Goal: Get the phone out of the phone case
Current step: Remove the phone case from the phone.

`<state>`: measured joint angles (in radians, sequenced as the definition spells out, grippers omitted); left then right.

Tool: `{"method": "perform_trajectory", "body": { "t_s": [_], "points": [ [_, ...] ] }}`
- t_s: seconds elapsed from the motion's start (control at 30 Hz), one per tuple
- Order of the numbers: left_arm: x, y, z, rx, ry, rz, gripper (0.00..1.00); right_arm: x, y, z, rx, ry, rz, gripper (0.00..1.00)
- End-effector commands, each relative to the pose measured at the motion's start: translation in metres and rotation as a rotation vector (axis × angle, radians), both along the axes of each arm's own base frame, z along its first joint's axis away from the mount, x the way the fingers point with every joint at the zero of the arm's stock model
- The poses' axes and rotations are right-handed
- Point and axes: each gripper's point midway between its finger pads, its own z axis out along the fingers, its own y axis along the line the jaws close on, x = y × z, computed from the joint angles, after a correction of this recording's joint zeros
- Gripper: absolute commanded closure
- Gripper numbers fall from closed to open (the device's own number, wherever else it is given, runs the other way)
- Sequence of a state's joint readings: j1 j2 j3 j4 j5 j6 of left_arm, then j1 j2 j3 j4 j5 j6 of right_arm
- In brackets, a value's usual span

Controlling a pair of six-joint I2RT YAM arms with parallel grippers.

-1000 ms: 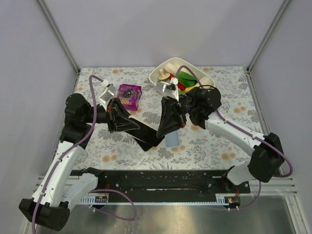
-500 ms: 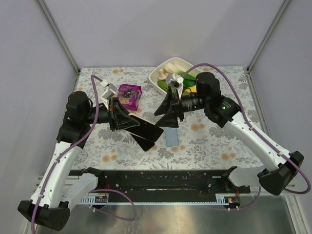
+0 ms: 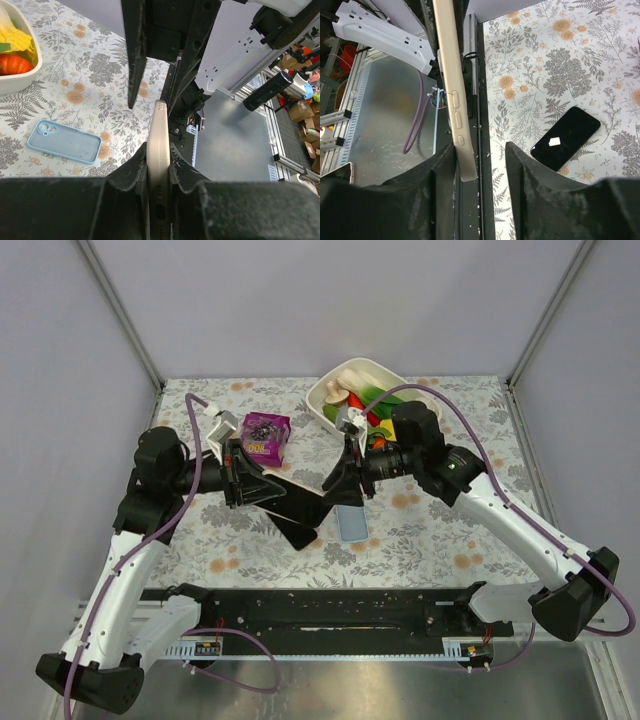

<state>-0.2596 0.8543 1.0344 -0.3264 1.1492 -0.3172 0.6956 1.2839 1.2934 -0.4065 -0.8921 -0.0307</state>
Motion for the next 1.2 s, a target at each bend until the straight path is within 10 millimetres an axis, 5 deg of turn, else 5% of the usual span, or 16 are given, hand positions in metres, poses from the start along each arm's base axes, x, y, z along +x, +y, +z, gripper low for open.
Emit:
{"method": "perform_trajectory", "body": {
  "t_s": [0.0, 0.2, 0.6, 1.17],
  "points": [
    [-0.004, 0.0, 0.031, -0.04, -0.114, -0.011, 1.0, 0.001, 0.003, 0.008, 0.036, -0.049, -0.008, 0.56],
    [-0.005, 0.0, 0.027, -0.038, -0.109, -0.023, 1.0, -0.003, 0.005, 0.011, 0.059, -0.039, 0.029, 1.0],
    [-0.046, 0.001, 0.023, -0.043, -0.201, -0.252, 1.0, -0.049, 0.001, 0.026, 0.148, 0.105, 0.305, 1.0],
    [-0.069, 0.004, 0.034, -0.048, -0.265, -0.344, 1.0, -0.07, 0.0, 0.048, 0.238, 0.22, 0.525, 1.0]
  ]
}}
